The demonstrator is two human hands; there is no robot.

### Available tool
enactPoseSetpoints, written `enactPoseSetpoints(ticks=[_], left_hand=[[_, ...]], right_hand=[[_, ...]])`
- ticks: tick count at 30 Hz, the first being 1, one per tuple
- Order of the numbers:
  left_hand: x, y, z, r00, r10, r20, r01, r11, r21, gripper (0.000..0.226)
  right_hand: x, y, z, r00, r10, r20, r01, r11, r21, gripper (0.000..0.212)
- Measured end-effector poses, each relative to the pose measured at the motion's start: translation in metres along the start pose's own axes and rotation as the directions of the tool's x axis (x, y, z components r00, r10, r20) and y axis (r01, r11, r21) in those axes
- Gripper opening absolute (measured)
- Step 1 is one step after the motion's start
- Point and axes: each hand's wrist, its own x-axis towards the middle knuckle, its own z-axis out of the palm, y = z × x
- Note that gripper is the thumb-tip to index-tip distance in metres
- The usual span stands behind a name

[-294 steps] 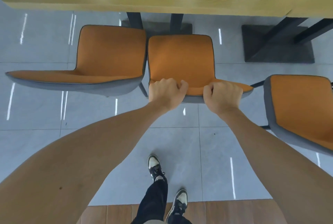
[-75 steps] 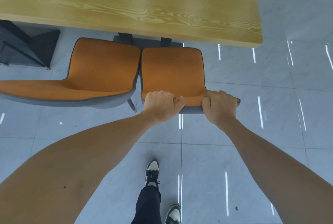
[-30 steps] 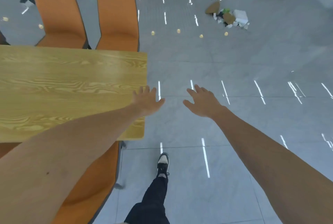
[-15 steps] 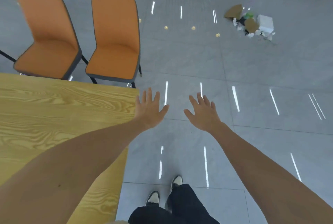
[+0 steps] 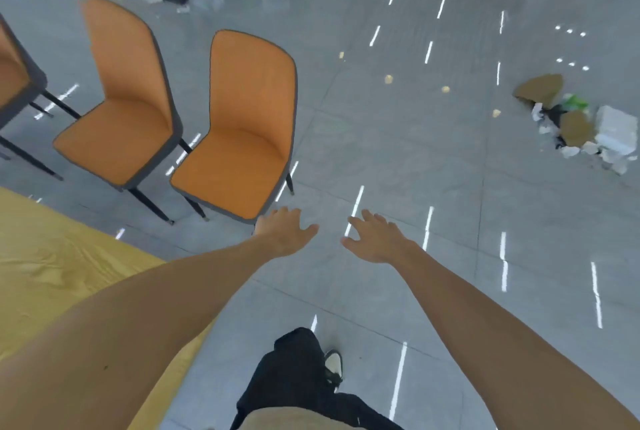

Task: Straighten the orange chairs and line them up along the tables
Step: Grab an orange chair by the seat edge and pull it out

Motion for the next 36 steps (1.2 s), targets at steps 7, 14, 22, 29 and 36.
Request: enactPoseSetpoints(ticks=[7,14,22,29,36], left_hand=[[0.142,0.010,-0.085,0.993,-0.114,-0.028,0.110,0.986,-0.124,0.048],[0.295,0.006,-0.188,0.972,-0.236,-0.013,0.227,0.949,-0.219,0.043],[0.404,-0.037,-0.297,0.885,-0.456,-0.090,0.404,0.851,-0.336,0.059],[0.465,-0.078,-0.340,0.654,-0.751,-0.093,0.622,0.604,-0.498,0.067],[0.476,-0.088,-0.346,0.377,-0.926,-0.002,0.655,0.268,-0.706,0.071]], right_hand=[[0.147,0.031,-0.138,0.975,-0.140,0.170,0.155,0.985,-0.077,0.068],[0.300,0.026,-0.276,0.948,-0.238,0.210,0.282,0.935,-0.213,0.067],[0.449,-0.025,-0.417,0.861,-0.449,0.240,0.505,0.810,-0.296,0.058],[0.581,-0.102,-0.493,0.649,-0.718,0.250,0.736,0.512,-0.443,0.062],[0.626,-0.196,-0.522,0.332,-0.853,0.403,0.872,0.113,-0.477,0.065]])
